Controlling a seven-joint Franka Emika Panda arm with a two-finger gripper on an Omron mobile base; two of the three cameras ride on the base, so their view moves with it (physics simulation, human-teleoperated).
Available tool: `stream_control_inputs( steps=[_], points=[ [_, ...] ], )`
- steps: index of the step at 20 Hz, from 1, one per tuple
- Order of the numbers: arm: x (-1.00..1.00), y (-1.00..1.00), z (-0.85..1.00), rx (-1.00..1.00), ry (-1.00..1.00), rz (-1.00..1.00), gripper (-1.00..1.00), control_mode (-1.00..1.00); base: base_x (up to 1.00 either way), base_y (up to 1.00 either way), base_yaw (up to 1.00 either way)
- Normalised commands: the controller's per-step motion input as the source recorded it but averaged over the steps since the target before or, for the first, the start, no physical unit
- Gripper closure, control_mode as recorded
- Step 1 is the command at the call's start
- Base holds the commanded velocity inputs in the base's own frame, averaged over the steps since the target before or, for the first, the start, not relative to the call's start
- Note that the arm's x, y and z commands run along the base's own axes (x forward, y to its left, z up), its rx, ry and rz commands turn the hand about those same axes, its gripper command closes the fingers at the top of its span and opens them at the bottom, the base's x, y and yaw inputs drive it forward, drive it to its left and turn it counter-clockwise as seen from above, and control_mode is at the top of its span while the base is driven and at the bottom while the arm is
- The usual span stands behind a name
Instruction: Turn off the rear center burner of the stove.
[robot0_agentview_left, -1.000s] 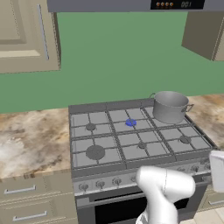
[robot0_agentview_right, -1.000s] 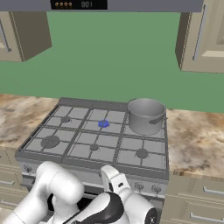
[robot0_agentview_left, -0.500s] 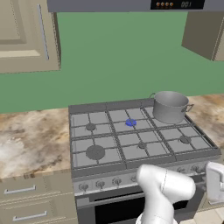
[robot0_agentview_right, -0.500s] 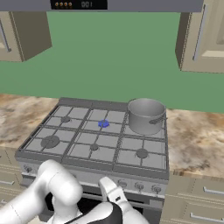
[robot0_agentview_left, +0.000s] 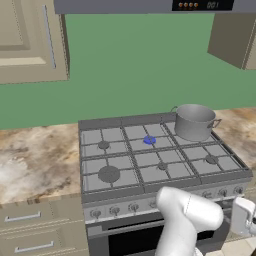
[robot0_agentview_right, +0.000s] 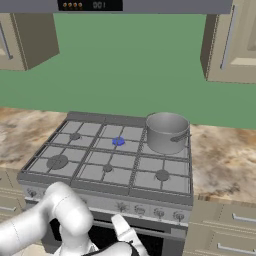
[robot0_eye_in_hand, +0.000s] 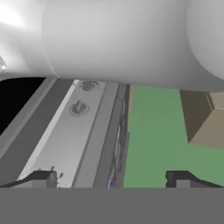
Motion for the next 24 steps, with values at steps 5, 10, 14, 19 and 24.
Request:
stream_control_inputs(
  steps=[5,10,14,19,24],
  points=[
    [0.09,-0.09,0.0,0.0,-0.08,-0.04,-1.0,-1.0,0.0,0.0,0.0],
    [0.02,-0.22,0.0,0.0,-0.02,-0.08,-1.0,-1.0,0.0,0.0,0.0],
    [0.06,-0.19,0.0,0.0,0.0,-0.08,-1.0,-1.0,0.0,0.0,0.0],
    [0.18,-0.07,0.0,0.0,0.0,-0.05,-1.0,-1.0,0.0,0.0,0.0],
    [0.2,0.0,0.0,0.0,0.0,-0.05,-1.0,-1.0,0.0,0.0,0.0]
  ],
)
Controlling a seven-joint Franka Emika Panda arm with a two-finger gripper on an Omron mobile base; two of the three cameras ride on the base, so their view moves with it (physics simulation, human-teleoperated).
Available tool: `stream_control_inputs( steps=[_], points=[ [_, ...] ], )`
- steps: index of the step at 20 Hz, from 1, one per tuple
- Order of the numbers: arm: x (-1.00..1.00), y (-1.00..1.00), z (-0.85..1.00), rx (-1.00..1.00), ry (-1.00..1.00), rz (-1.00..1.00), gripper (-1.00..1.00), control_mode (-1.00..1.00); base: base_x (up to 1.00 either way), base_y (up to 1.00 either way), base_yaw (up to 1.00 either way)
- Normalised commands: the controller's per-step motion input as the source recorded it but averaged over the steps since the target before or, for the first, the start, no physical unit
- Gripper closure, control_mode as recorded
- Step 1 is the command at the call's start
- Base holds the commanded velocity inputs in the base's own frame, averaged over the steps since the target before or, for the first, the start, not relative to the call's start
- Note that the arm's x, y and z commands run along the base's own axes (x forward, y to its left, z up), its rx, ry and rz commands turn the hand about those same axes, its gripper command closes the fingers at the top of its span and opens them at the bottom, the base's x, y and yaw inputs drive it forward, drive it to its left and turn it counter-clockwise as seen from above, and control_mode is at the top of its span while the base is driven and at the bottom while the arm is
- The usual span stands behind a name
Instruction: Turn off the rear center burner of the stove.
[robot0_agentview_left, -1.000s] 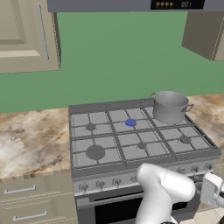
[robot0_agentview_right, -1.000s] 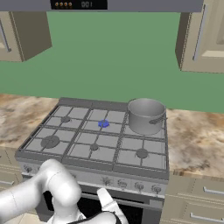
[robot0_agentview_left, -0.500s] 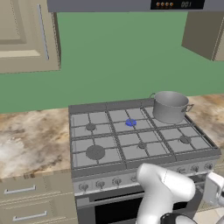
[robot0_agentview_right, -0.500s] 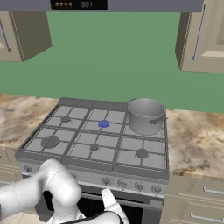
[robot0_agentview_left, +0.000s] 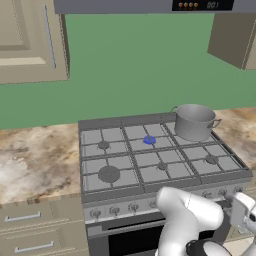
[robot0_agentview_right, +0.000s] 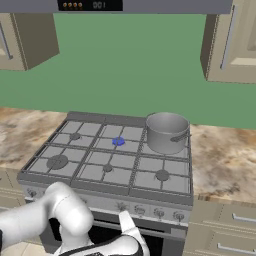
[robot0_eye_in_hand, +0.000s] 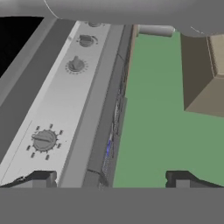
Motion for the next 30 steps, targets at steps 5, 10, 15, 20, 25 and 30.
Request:
stream_control_inputs(
  steps=[5,10,15,20,25,30],
  points=[
    [0.15,0.0,0.0,0.0,0.0,-0.05,-1.0,-1.0,0.0,0.0,0.0],
    [0.0,0.0,-0.03,0.01,-0.01,-0.02,-1.0,-1.0,0.0,0.0,0.0],
    [0.0,0.0,-0.06,0.0,-0.02,-0.01,-1.0,-1.0,0.0,0.0,0.0],
    [0.03,0.0,-0.05,0.0,-0.02,-0.01,-1.0,-1.0,0.0,0.0,0.0],
    [0.18,0.0,-0.02,0.0,0.0,-0.01,-1.0,-1.0,0.0,0.0,0.0],
    [0.25,0.0,0.0,0.0,0.0,-0.01,-1.0,-1.0,0.0,0.0,0.0]
  ],
)
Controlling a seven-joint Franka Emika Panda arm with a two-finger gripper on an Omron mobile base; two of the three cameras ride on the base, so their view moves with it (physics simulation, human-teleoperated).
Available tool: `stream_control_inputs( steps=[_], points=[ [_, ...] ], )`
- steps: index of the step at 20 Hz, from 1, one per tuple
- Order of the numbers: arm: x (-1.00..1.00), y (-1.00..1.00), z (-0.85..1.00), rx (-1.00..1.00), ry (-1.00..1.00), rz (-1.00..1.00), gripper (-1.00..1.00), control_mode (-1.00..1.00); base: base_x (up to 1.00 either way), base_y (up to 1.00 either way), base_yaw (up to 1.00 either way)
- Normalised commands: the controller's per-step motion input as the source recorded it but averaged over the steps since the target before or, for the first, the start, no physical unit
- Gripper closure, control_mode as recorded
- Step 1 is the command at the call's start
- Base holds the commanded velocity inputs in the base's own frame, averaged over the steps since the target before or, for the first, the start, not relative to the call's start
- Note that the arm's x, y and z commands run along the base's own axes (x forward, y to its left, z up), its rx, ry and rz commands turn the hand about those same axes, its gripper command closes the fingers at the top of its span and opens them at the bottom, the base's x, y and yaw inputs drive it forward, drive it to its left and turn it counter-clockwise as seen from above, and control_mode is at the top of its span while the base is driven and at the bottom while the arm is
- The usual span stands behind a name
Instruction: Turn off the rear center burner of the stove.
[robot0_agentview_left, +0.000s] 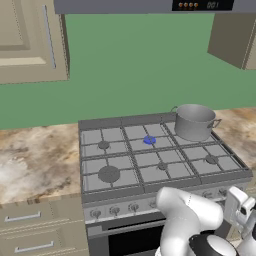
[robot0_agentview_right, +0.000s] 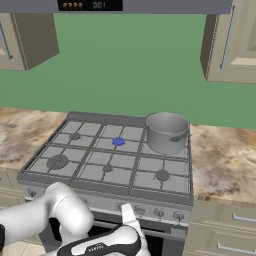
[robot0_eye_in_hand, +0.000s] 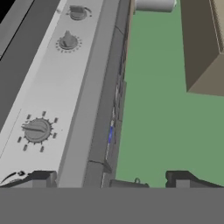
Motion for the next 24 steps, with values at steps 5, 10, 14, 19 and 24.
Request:
stream_control_inputs(
  steps=[5,10,14,19,24],
  points=[
    [0.04,0.0,-0.02,0.0,0.0,-0.01,-1.0,-1.0,0.0,0.0,0.0],
    [0.01,0.0,-0.17,0.0,0.0,-0.03,-1.0,-1.0,0.0,0.0,0.0],
    [0.15,0.0,-0.21,0.0,0.0,-0.04,-1.0,-1.0,0.0,0.0,0.0],
    [0.12,0.0,-0.1,0.02,0.0,-0.03,-1.0,-1.0,0.0,0.0,0.0],
    [0.02,-0.06,-0.1,0.02,0.0,-0.01,-1.0,-1.0,0.0,0.0,0.0]
  ],
)
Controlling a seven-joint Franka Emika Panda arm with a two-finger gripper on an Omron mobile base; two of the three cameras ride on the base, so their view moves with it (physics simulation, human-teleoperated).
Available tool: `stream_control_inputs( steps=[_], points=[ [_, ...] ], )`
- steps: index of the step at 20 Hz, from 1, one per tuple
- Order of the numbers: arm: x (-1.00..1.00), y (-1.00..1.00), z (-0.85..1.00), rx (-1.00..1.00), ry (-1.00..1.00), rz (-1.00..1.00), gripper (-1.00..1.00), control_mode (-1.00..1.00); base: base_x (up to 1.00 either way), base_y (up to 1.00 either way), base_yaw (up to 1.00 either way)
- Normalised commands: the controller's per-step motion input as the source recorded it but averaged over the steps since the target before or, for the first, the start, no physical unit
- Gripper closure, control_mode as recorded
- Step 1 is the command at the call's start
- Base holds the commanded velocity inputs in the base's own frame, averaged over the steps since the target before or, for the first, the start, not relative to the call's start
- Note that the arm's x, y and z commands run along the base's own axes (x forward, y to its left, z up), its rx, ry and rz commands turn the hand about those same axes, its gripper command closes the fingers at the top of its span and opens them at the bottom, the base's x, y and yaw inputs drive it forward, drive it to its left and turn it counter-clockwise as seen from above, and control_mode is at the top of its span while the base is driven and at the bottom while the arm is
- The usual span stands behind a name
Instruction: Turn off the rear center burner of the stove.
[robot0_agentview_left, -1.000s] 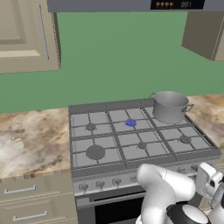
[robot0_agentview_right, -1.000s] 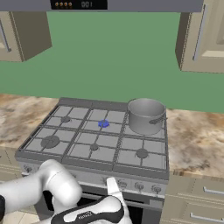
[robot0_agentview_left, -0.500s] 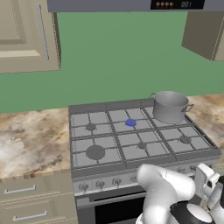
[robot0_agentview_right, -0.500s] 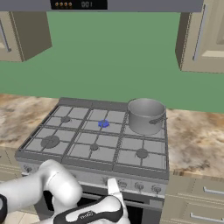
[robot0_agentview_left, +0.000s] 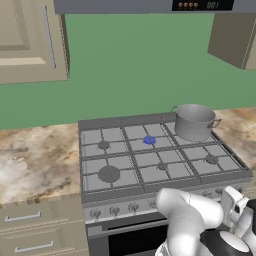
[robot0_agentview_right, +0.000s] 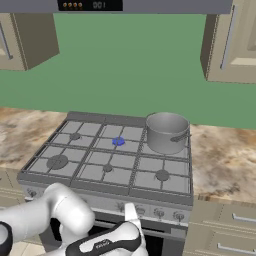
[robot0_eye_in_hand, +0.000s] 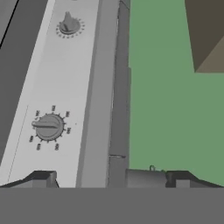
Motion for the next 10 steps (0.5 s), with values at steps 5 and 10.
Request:
stream_control_inputs(
  steps=[5,10],
  points=[
    [0.06,-0.01,-0.13,0.01,0.0,-0.01,-1.0,-1.0,0.0,0.0,0.0],
    [0.06,0.0,-0.14,0.0,0.0,-0.01,-1.0,-1.0,0.0,0.0,0.0]
  ],
)
